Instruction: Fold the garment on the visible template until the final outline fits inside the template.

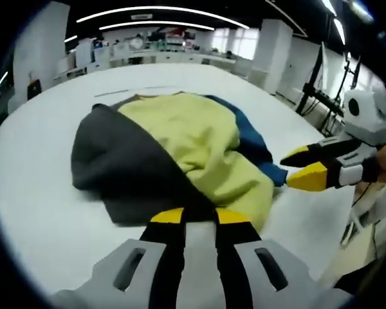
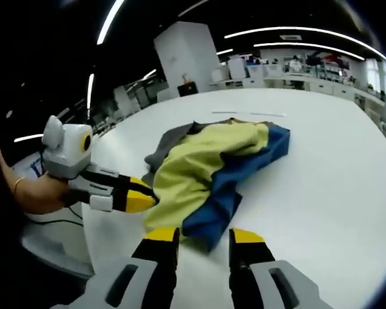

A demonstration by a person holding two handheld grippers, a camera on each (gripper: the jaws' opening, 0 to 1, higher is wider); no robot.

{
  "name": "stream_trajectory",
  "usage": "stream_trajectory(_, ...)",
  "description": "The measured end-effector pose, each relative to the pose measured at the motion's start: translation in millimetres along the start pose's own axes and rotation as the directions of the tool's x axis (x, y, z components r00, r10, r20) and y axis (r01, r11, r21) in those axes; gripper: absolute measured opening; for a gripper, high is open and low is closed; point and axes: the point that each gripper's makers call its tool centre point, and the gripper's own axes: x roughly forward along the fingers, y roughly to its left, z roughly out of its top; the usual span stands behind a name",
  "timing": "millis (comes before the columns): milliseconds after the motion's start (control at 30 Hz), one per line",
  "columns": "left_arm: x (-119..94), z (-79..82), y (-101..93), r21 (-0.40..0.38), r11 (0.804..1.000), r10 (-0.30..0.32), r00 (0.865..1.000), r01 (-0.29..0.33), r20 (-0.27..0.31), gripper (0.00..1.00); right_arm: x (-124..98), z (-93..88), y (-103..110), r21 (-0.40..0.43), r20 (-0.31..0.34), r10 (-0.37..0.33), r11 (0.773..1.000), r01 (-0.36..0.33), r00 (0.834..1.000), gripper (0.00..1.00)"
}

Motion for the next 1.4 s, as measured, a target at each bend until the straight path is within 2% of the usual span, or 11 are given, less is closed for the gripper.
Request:
stream_trajectory(100,-0.4,1.5,-0.9,-0.038,0.999,-0.005,1.000,0.006,0.015,0.09,2.3,-3.4,0.5,-0.023,-0.010,-0.007,1.000,0.006,1.000,0.22)
stream_trajectory(233,0.4,-1.9,-2.5,-0.041,0.999,-0.018,1.000,0.018,0.005,0.03,6.6,-7.0,-1.8,-0.030,-0.013,-0.016,0.999,0.015,1.000,0.17)
stream_trajectory(433,-4.1,-0.7,2.4,-0.076,0.997,-0.030,0.999,0.031,0.017,0.00,6.7,-9.6,-5.2,-0.041,-0.013,-0.032,0.999,0.032,0.999,0.00)
stream_trajectory(633,-15.4,0.2,4.8,-0.091,0.994,-0.058,0.998,0.058,0.004,0.00,-0.2,-3.0,-10.4,0.006,0.013,-0.040,0.999,0.040,0.999,0.00)
stream_trajectory(867,-46.6,16.0,21.8,-0.096,0.994,-0.054,0.997,0.059,0.050,0.00,-13.9,8.7,-10.7,0.023,0.022,-0.045,0.999,0.045,0.999,0.00)
stream_trajectory(1000,-61.6,20.3,31.3,-0.132,0.989,-0.065,0.996,0.073,0.066,0.00,-21.2,16.8,-9.4,0.028,0.026,-0.042,0.999,0.042,0.999,0.00)
stream_trajectory(1067,-71.7,25.9,37.0,-0.147,0.986,-0.068,0.993,0.081,0.092,0.00,-26.4,23.3,-9.1,0.033,0.034,-0.038,0.999,0.037,0.999,0.00)
stream_trajectory(1167,-87.7,35.6,50.5,-0.149,0.986,-0.061,0.990,0.079,0.124,0.00,-33.3,31.2,-11.5,0.047,0.039,-0.034,0.998,0.033,0.999,0.00)
stream_trajectory(1267,-99.3,46.5,61.3,-0.227,0.969,-0.061,0.984,0.099,0.170,0.00,-38.6,32.2,-16.7,0.027,0.010,-0.040,0.999,0.040,0.999,0.00)
stream_trajectory(1333,-110.5,54.2,72.3,-0.247,0.963,-0.060,0.978,0.109,0.199,0.00,-41.7,34.2,-19.6,0.026,0.011,-0.042,0.999,0.042,0.999,0.00)
stream_trajectory(1400,-121.3,58.9,85.6,-0.250,0.963,-0.044,0.978,0.096,0.205,0.00,-47.9,39.9,-23.0,0.049,0.029,-0.044,0.998,0.043,0.999,0.00)
